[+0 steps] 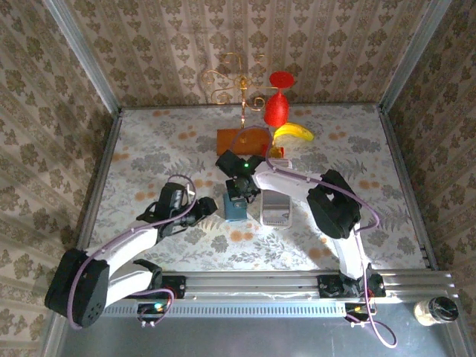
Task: Put the credit cards into the card holder
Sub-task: Pick up the card holder from the center of the table.
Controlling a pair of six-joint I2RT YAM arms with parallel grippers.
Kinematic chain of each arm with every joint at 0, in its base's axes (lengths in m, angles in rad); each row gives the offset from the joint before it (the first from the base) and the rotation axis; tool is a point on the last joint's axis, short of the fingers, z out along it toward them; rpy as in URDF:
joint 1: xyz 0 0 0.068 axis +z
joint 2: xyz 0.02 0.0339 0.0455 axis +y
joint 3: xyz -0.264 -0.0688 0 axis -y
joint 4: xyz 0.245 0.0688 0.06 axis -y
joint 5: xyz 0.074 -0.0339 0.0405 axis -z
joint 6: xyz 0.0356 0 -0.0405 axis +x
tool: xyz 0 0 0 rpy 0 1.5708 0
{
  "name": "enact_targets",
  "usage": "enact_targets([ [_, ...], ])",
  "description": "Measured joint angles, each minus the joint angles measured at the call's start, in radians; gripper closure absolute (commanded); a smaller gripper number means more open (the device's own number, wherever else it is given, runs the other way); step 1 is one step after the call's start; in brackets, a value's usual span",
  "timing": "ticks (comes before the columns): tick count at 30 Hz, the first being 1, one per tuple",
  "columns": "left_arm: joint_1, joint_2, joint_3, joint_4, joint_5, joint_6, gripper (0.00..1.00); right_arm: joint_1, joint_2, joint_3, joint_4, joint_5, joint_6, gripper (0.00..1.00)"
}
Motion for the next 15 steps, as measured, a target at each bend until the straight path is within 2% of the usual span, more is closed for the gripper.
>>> enact_targets([
  [15, -0.065, 0.200, 0.011, 0.145, 0.028, -0.036, 0.51, -0.011, 0.051, -0.034, 0.004, 0.000, 0.008, 1.00],
])
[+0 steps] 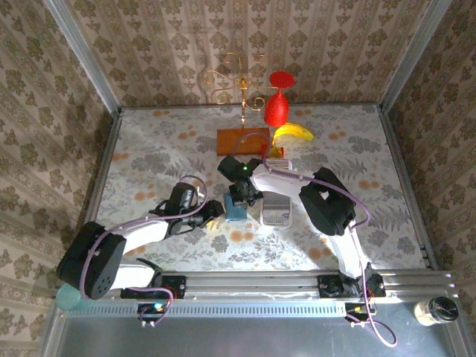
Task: Put the credit cards into the card holder
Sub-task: Pick up the card holder from the center of the table.
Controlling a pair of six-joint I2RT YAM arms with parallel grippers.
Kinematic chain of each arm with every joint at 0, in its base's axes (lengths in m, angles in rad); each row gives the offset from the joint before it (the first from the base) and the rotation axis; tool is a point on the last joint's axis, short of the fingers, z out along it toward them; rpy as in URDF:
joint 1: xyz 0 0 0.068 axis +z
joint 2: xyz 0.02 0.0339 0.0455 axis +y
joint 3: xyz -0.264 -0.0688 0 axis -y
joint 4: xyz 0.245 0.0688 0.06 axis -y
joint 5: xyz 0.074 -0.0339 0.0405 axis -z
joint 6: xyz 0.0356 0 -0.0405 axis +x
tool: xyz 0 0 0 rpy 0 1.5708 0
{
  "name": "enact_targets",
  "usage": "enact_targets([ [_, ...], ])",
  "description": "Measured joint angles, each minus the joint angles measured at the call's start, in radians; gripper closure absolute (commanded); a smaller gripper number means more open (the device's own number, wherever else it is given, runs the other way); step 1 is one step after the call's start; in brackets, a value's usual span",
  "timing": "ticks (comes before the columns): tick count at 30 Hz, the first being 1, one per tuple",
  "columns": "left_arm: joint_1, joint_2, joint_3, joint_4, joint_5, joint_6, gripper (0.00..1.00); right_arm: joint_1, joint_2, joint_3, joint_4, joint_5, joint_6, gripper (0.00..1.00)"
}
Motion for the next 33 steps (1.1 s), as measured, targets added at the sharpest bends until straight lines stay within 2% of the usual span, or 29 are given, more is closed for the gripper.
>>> enact_targets([
  [7, -0.040, 0.069, 0.029, 0.065, 0.000, -0.019, 0.54, -0.006, -0.018, -0.045, 0.044, 0.003, 0.013, 1.00],
  [11, -0.058, 0.106, 0.033, 0.103, 0.002, -0.034, 0.60, -0.010, -0.030, -0.075, 0.072, 0.003, 0.026, 1.00],
  [18, -0.059, 0.164, 0.031, 0.176, 0.018, -0.079, 0.83, -0.023, -0.044, -0.111, 0.109, -0.008, 0.039, 1.00],
  [23, -0.059, 0.133, 0.018, 0.214, 0.027, -0.098, 0.98, -0.031, -0.074, -0.151, 0.142, -0.033, 0.053, 1.00],
  [25, -0.063, 0.098, 0.015, 0.210, 0.030, -0.092, 1.00, -0.034, -0.097, -0.176, 0.157, -0.048, 0.058, 1.00],
  [29, -0.064, -0.028, 0.017, 0.127, 0.025, -0.052, 1.00, -0.035, -0.194, -0.230, 0.187, -0.078, 0.074, 0.88],
  [33, -0.064, -0.222, 0.056, -0.069, -0.033, 0.056, 1.00, -0.031, -0.388, -0.301, 0.226, -0.119, 0.111, 0.72],
])
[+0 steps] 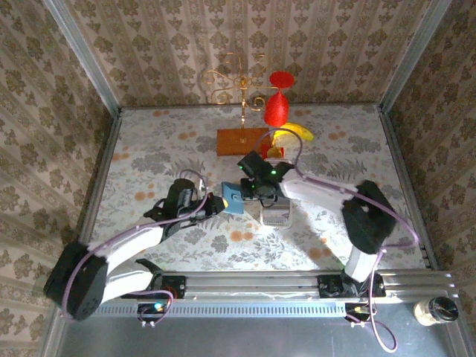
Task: Put the credit cards into the card holder
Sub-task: Pick up the card holder from the center of the table, then open the button on the card holder.
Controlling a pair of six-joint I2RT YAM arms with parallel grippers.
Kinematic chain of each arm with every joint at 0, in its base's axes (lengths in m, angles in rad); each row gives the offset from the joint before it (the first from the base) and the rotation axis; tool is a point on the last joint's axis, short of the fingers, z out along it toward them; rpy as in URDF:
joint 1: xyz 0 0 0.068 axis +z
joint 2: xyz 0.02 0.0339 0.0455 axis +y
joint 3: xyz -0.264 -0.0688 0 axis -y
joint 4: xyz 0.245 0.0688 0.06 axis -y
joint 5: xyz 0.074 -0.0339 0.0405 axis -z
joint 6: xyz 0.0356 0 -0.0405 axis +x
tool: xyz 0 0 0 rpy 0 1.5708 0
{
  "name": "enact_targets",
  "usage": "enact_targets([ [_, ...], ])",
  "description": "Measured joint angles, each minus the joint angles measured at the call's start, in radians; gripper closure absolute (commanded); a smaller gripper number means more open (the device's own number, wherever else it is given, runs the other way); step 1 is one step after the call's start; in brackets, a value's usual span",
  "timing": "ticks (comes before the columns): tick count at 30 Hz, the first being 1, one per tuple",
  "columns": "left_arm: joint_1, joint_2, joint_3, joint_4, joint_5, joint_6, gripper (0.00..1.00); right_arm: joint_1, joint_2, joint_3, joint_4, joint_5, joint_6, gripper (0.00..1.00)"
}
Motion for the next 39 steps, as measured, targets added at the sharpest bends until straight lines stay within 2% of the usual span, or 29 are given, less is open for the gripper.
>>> enact_targets([
  [3, 0.000, -0.158, 0.038, -0.138, -0.055, 0.091, 1.00, 0.019, -0.121, -0.027, 0.041, -0.029, 0.026, 0.62],
  [8, 0.000, -0.331, 0.060, -0.256, -0.105, 0.182, 0.99, 0.093, -0.190, -0.020, 0.096, -0.056, 0.065, 0.57],
  [14, 0.000, -0.376, 0.060, -0.306, -0.111, 0.217, 1.00, 0.149, -0.158, 0.035, 0.100, -0.071, 0.094, 0.54],
  [23, -0.002, -0.387, 0.058, -0.301, -0.103, 0.222, 1.00, 0.150, -0.081, 0.071, 0.101, -0.048, 0.124, 0.55],
  [31, -0.007, -0.387, 0.052, -0.296, -0.102, 0.222, 1.00, 0.151, -0.062, 0.078, 0.077, -0.002, 0.144, 0.65],
  [34, -0.008, -0.387, 0.049, -0.293, -0.100, 0.222, 1.00, 0.154, -0.062, 0.078, 0.077, 0.011, 0.152, 0.71],
  [36, -0.009, -0.389, 0.043, -0.291, -0.101, 0.222, 1.00, 0.156, -0.061, 0.078, 0.075, 0.016, 0.154, 0.79],
  [39, -0.014, -0.392, 0.036, -0.292, -0.105, 0.221, 1.00, 0.158, -0.054, 0.084, 0.066, 0.021, 0.155, 0.82],
])
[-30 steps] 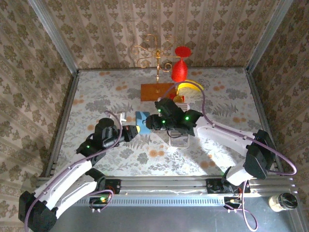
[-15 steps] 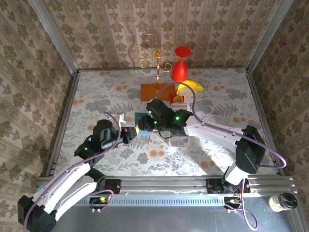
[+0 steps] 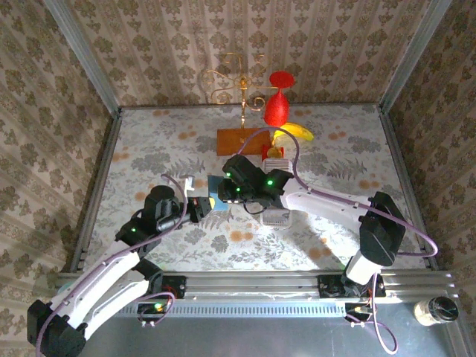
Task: Put the credit cards into the card holder
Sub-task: Open the button on the card holder, then open the card holder at the bottom-center of the table.
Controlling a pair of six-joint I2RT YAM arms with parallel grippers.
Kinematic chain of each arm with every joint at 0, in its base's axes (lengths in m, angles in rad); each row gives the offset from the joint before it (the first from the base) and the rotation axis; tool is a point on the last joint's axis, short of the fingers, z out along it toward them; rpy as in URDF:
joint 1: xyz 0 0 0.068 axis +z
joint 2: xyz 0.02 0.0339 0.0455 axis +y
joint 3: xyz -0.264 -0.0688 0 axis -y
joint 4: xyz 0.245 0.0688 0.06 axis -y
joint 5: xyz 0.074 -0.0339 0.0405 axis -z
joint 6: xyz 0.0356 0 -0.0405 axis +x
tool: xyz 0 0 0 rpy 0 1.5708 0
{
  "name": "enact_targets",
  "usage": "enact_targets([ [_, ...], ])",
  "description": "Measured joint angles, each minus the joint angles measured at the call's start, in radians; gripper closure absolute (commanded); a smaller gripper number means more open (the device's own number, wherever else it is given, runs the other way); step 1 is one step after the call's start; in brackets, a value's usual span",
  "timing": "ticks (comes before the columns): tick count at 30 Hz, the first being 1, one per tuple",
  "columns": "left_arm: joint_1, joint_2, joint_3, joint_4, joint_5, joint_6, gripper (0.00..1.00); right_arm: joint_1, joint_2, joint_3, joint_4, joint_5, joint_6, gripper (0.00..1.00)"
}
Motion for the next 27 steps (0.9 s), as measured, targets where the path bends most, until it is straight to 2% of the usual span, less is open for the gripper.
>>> enact_targets([
  [10, 0.000, -0.002, -0.010, 0.010, -0.007, -0.006, 1.00, 0.000, 0.033, 0.042, -0.024, 0.000, -0.006, 0.89],
  [12, 0.000, -0.001, -0.011, 0.010, -0.006, -0.008, 1.00, 0.001, 0.033, 0.042, -0.030, 0.000, -0.006, 0.92],
  [14, 0.000, 0.002, -0.011, 0.011, -0.005, -0.007, 1.00, 0.002, 0.033, 0.042, -0.032, 0.008, -0.007, 1.00],
  [24, 0.000, 0.005, -0.018, 0.011, -0.010, -0.007, 1.00, 0.010, 0.031, 0.033, -0.037, 0.038, -0.005, 1.00],
  [27, 0.000, 0.001, -0.023, -0.006, -0.027, -0.008, 1.00, 0.005, 0.026, 0.006, -0.048, 0.094, -0.002, 1.00],
])
